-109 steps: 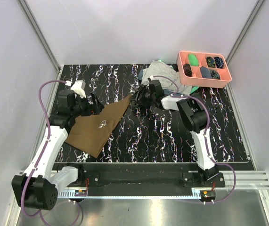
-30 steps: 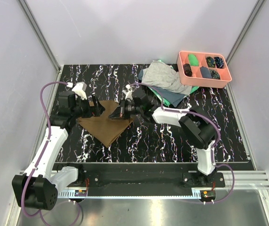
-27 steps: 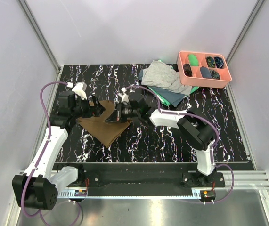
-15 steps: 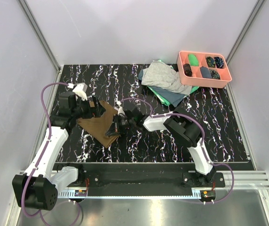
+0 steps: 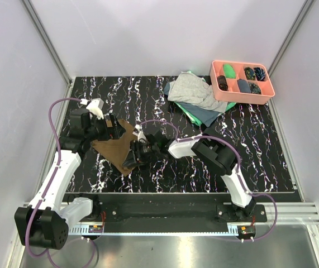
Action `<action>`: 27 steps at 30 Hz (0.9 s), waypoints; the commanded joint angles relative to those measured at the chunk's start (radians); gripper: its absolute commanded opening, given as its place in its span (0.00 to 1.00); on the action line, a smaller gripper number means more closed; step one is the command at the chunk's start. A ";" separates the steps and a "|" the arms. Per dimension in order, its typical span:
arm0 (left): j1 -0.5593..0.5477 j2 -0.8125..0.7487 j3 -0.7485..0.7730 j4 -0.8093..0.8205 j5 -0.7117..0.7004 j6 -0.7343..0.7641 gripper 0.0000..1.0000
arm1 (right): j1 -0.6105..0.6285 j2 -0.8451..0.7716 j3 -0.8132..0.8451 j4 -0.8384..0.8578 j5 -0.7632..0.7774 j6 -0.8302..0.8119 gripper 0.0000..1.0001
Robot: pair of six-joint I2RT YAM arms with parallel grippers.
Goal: Fold the napkin, place the utensils inside, and roll it up
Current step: Fold the napkin
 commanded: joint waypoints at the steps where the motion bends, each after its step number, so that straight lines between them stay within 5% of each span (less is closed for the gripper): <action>1: 0.005 -0.014 -0.010 0.055 0.026 -0.008 0.96 | 0.008 -0.112 0.024 -0.050 -0.048 -0.101 0.59; 5: 0.005 -0.007 -0.011 0.058 0.031 -0.011 0.96 | -0.007 -0.178 0.053 -0.096 -0.137 -0.170 0.72; 11: 0.005 -0.002 -0.013 0.058 0.023 -0.009 0.96 | -0.128 -0.250 0.079 -0.293 -0.099 -0.357 0.76; 19: 0.005 0.012 -0.013 0.058 0.023 -0.011 0.96 | -0.311 -0.144 0.142 -0.386 -0.040 -0.506 0.85; 27: 0.007 0.019 -0.011 0.058 0.031 -0.009 0.96 | -0.331 0.002 0.211 -0.400 -0.115 -0.512 0.71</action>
